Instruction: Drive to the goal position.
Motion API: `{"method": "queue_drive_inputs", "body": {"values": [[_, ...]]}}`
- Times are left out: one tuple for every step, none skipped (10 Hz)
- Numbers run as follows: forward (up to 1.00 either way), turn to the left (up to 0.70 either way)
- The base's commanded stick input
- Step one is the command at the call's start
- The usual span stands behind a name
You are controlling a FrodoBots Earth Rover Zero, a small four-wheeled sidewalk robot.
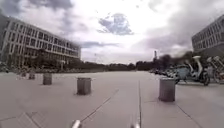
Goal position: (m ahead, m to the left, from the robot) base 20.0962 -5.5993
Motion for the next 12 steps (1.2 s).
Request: {"method": "queue_drive_inputs", "body": {"values": [[1.00, -0.25], [1.00, -0.25], [1.00, -0.25], [1.00, -0.25], [1.00, -0.25], [1.00, -0.25], [1.00, -0.25], [1.00, -0.25], [1.00, -0.25], [1.00, -0.25], [1.00, -0.25], [1.00, -0.10]]}}
